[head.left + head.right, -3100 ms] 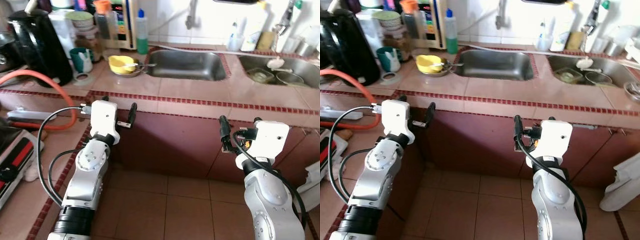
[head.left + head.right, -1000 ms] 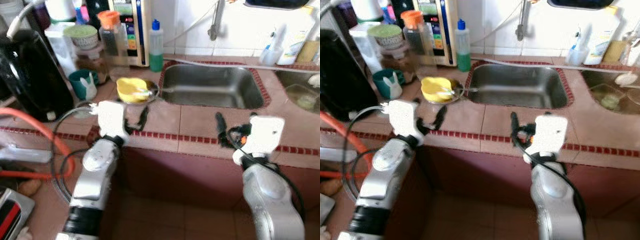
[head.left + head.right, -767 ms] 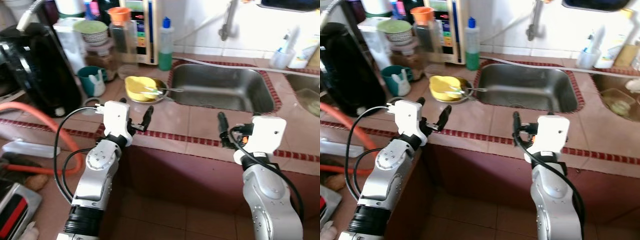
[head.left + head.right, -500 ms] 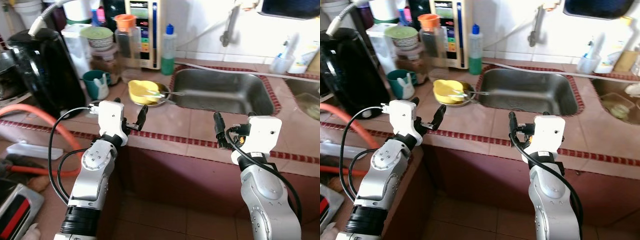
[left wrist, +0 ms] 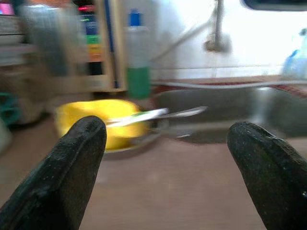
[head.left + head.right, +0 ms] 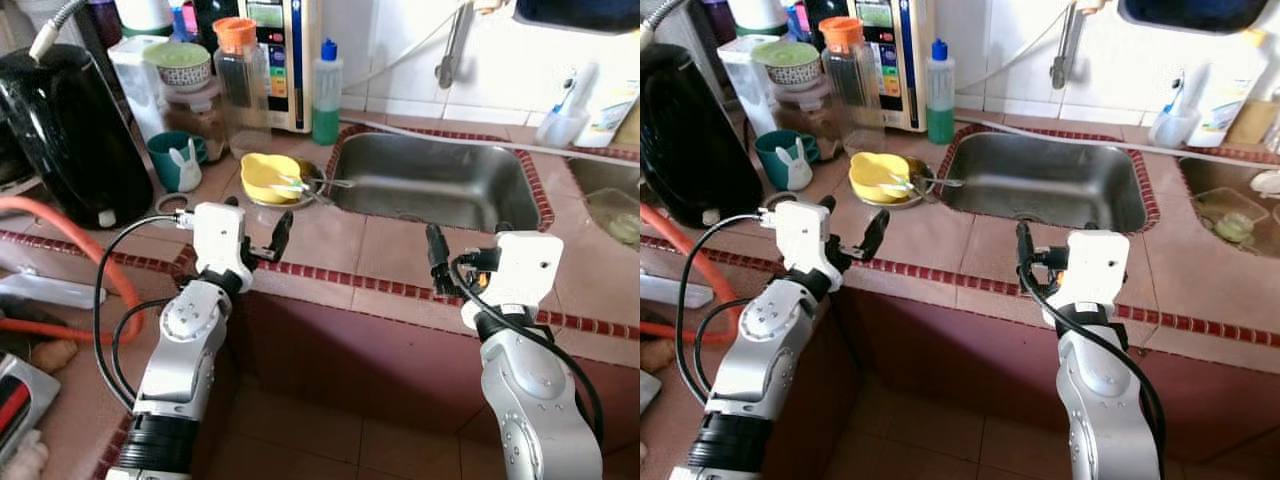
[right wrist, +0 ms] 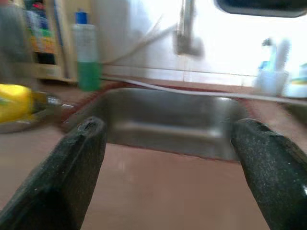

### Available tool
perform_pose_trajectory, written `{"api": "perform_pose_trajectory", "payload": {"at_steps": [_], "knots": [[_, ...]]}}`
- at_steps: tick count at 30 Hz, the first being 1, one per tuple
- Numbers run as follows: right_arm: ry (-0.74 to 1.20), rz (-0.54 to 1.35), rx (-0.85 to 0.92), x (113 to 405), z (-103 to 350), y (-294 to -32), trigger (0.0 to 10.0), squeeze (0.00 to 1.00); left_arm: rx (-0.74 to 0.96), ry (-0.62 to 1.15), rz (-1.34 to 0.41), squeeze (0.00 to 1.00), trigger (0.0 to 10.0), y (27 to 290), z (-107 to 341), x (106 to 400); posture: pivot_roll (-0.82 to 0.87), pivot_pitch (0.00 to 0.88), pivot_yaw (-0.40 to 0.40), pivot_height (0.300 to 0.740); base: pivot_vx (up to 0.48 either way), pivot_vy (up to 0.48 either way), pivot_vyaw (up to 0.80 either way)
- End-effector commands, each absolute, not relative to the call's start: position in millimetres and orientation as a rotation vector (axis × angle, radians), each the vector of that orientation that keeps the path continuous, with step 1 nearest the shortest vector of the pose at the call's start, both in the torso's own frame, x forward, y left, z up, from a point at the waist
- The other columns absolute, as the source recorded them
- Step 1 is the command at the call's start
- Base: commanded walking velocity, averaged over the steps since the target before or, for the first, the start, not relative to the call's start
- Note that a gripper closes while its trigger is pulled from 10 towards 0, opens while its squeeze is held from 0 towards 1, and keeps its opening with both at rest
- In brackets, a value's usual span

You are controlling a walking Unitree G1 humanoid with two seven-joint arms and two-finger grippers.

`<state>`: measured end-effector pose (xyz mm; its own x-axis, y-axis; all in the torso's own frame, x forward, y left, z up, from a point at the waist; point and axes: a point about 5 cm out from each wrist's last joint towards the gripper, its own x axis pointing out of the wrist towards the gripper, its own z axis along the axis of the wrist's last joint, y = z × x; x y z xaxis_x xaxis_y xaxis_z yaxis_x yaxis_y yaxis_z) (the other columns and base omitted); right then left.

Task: Kitchen organization

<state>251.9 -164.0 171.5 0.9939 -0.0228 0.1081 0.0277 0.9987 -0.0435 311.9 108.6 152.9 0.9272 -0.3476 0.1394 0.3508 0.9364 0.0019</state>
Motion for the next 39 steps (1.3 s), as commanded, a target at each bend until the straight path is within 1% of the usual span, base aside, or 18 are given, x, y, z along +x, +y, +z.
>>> {"api": "perform_pose_trajectory", "payload": {"at_steps": [1,8,13,18,24,27,28,31,32,33,34,35,39], "knots": [[-0.132,-0.022,-0.036,251,177,-162,10.0,0.0,-0.013,-0.143,-0.355,0.0,10.0,113,155,312,0.04,0.006,0.019,0.74,0.0,-0.379,0.0],[-0.128,-0.022,-0.038,250,177,-161,10.0,0.0,-0.016,-0.139,-0.352,0.0,10.0,114,154,312,0.04,0.009,0.016,0.74,0.0,-0.321,0.0],[-0.126,-0.02,-0.039,250,177,-162,10.0,0.0,-0.041,-0.136,-0.334,0.0,10.0,115,154,313,0.04,0.009,0.015,0.74,0.0,0.0,0.0],[-0.133,-0.013,-0.046,251,178,-160,10.0,0.0,-0.008,-0.133,-0.296,0.0,10.0,116,155,316,0.04,0.007,0.011,0.74,0.0,0.0,0.0],[-0.148,-0.004,-0.028,253,183,-158,10.0,0.0,-0.015,-0.117,-0.276,0.0,10.0,117,155,319,0.05,0.006,0.01,0.74,0.0,0.0,0.0],[-0.144,-0.016,-0.026,254,184,-159,10.0,0.0,-0.047,-0.108,-0.275,0.0,10.0,117,154,319,0.05,0.006,0.009,0.74,0.0,0.0,0.0],[-0.145,-0.019,-0.049,254,185,-160,10.0,0.0,-0.028,-0.116,-0.259,0.0,10.0,119,154,319,0.05,0.007,0.009,0.74,0.0,0.0,0.0],[-0.151,-0.052,-0.084,254,186,-160,10.0,0.0,-0.061,-0.111,-0.261,0.0,10.0,120,153,317,0.05,0.006,0.008,0.74,0.0,0.0,0.0],[-0.158,-0.06,-0.086,254,186,-161,10.0,0.0,-0.04,-0.116,-0.262,0.0,10.0,120,153,317,0.05,0.006,0.008,0.74,0.0,0.0,0.0],[-0.172,-0.045,-0.016,254,187,-159,10.0,0.0,-0.014,-0.126,-0.253,0.0,10.0,120,154,316,0.05,0.007,0.008,0.74,0.0,0.0,0.0],[-0.175,-0.045,-0.005,253,189,-158,10.0,0.0,-0.017,-0.124,-0.245,0.0,10.0,121,155,316,0.05,0.006,0.008,0.74,0.0,0.0,0.0],[-0.176,-0.055,-0.027,253,190,-159,10.0,0.0,-0.027,-0.115,-0.241,0.0,10.0,122,155,316,0.04,0.006,0.009,0.74,0.0,0.0,0.0],[-0.176,-0.068,-0.017,253,191,-159,10.0,0.0,-0.018,-0.152,-0.284,0.0,10.0,118,159,314,0.04,0.006,0.007,0.74,0.0,0.0,0.0]]}}
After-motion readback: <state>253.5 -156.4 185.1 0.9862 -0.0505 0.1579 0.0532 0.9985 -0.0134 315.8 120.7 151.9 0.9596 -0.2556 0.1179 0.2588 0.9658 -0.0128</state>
